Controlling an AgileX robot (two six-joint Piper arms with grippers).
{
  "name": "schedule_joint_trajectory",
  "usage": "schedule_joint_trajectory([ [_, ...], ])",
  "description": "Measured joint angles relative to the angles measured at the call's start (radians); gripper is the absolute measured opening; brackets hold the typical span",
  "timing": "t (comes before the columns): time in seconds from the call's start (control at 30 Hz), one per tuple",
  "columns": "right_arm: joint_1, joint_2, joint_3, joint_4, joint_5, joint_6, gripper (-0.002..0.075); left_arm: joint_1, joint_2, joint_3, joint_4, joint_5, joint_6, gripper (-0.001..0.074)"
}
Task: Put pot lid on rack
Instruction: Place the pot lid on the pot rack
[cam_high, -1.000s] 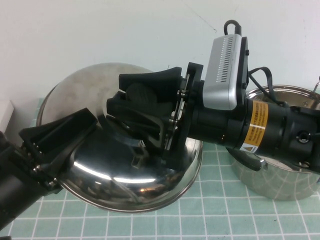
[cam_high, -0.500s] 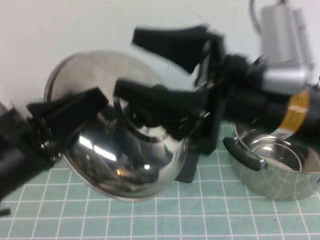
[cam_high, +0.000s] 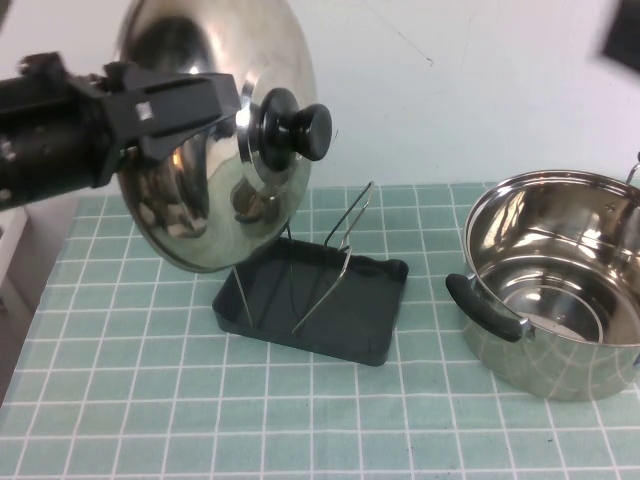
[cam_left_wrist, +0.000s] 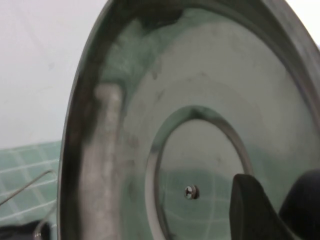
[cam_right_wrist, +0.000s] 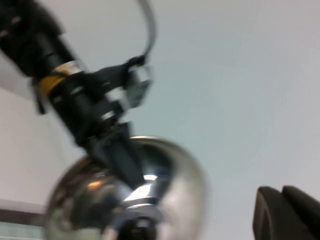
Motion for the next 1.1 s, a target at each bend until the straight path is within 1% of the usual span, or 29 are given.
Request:
schedule_joint_trajectory([
  [0.03, -0.004, -0.037, 0.009, -0.032, 0.046, 0.054, 0.0018, 0.0, 0.032, -0.02, 0.019, 0.0, -0.007, 0.0167],
  [0.1, -0.009, -0.097, 0.036, -0.063, 0.132, 0.102, 0.0008, -0.007, 0.1, -0.047, 0.05, 0.005, -0.015, 0.0167],
  [0.23, -0.009, -0.207, 0.097, -0.074, 0.244, 0.135, 0.0001, -0.058, 0.216, -0.092, 0.072, 0.026, -0.017, 0.0167],
  [0.37, -0.009, -0.266, 0.163, -0.074, 0.324, 0.144, 0.0, -0.115, 0.307, -0.137, 0.105, 0.074, -0.006, 0.0167],
  [0.53, -0.009, -0.295, 0.221, -0.074, 0.34, 0.16, -0.0001, -0.137, 0.393, -0.153, 0.126, 0.18, 0.001, 0.0167],
  [0.63, -0.009, -0.295, 0.236, -0.074, 0.34, 0.178, -0.0001, -0.137, 0.442, -0.156, 0.126, 0.204, 0.004, 0.0167],
  [0.87, -0.009, -0.295, 0.237, -0.074, 0.345, 0.19, -0.0001, -0.137, 0.494, -0.156, 0.094, 0.227, 0.016, 0.0167],
  [1.1, -0.009, -0.288, 0.237, -0.074, 0.345, 0.206, -0.0001, -0.137, 0.503, -0.156, 0.035, 0.231, 0.096, 0.0167],
])
